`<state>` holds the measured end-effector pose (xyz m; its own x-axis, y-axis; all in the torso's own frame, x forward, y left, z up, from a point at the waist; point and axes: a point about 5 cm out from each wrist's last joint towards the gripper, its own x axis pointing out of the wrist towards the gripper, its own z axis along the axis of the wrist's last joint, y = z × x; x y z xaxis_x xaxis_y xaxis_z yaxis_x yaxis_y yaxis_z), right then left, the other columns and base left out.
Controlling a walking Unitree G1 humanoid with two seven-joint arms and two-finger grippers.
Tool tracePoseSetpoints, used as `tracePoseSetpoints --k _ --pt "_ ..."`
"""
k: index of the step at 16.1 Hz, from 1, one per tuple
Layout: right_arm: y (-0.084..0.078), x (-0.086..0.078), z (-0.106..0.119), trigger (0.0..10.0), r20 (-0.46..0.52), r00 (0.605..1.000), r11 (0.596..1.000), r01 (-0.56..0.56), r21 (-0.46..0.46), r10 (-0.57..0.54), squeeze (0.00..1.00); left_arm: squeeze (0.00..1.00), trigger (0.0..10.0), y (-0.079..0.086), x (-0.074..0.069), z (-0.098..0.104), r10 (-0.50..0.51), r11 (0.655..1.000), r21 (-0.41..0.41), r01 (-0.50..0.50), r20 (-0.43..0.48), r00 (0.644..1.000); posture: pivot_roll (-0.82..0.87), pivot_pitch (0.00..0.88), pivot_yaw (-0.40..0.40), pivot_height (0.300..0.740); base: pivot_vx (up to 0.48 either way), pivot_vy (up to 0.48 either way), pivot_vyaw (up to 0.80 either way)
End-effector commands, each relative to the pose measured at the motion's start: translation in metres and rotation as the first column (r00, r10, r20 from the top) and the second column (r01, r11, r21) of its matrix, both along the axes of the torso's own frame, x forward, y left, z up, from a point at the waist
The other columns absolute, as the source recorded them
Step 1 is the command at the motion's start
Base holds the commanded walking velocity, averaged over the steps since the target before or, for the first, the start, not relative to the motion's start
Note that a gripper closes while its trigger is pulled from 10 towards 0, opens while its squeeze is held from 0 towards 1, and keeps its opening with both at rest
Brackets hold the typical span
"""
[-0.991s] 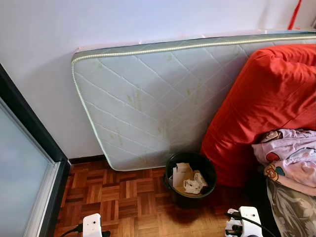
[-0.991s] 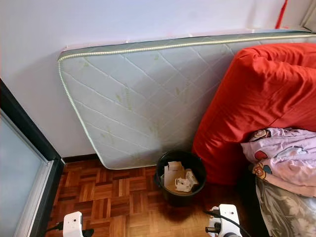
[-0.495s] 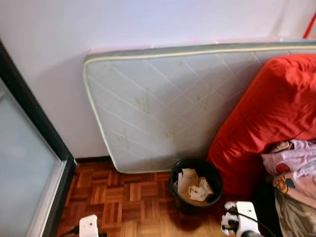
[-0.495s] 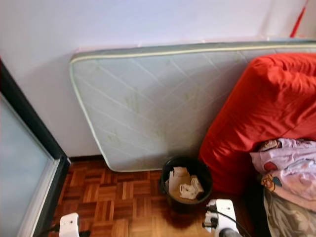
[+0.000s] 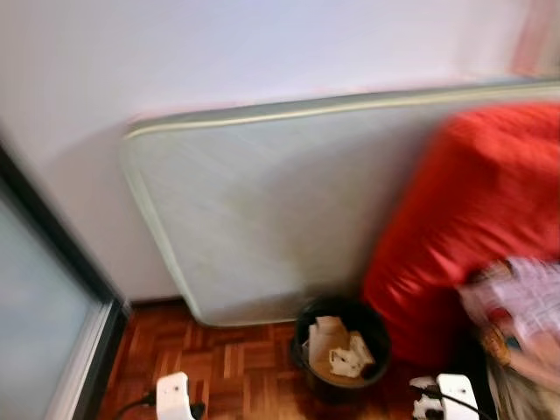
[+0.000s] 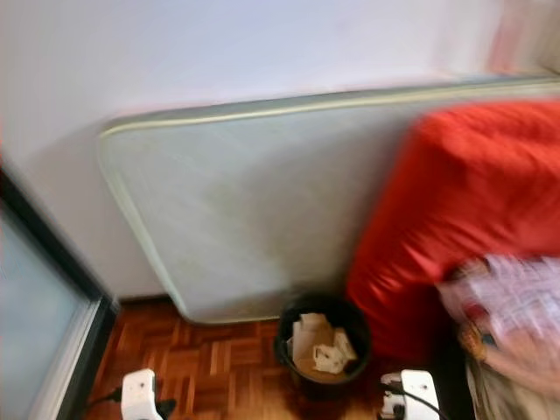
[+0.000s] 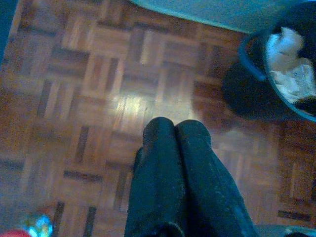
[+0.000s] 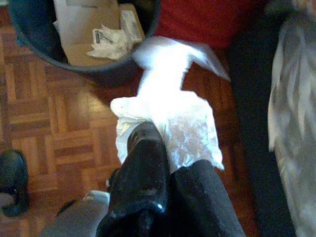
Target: Clean up the room
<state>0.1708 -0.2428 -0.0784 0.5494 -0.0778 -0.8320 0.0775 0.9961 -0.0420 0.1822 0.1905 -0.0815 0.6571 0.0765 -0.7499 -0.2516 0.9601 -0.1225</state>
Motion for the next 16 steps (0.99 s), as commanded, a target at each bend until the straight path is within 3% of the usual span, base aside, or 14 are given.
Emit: tracePoseSetpoints --k 1,6,14,16 --pt "0.0119 0.0134 0.0034 10.0 0.037 0.999 0.999 -0.025 0.024 0.024 0.0 0.0 10.0 0.01 -0.0066 -0.0019 0.015 1.0 0.024 -0.014 -0.025 1.0 0.06 0.0 0.007 0.74 0.259 0.0 0.8" --pt "0.0122 0.0125 0.0029 10.0 0.036 0.999 0.999 -0.028 0.027 0.027 0.0 0.0 10.0 0.0093 -0.0066 -0.002 0.008 1.0 0.024 -0.007 -0.024 1.0 0.06 0.0 0.012 0.74 0.257 0.0 0.3" --pt "0.0124 0.0127 0.0031 10.0 0.056 0.998 0.999 0.012 0.045 -0.014 0.0 0.0 10.0 0.0078 -0.0045 -0.0011 -0.002 1.0 0.025 0.003 -0.017 1.0 0.06 0.0 0.013 0.74 0.259 0.0 0.0" --pt "0.0124 0.0119 0.0026 10.0 0.047 0.999 0.999 0.019 0.048 -0.021 0.0 0.0 10.0 0.0074 -0.0034 -0.0006 -0.007 1.0 0.025 0.007 -0.013 1.0 0.06 0.0 0.011 0.74 0.259 0.0 -0.75"
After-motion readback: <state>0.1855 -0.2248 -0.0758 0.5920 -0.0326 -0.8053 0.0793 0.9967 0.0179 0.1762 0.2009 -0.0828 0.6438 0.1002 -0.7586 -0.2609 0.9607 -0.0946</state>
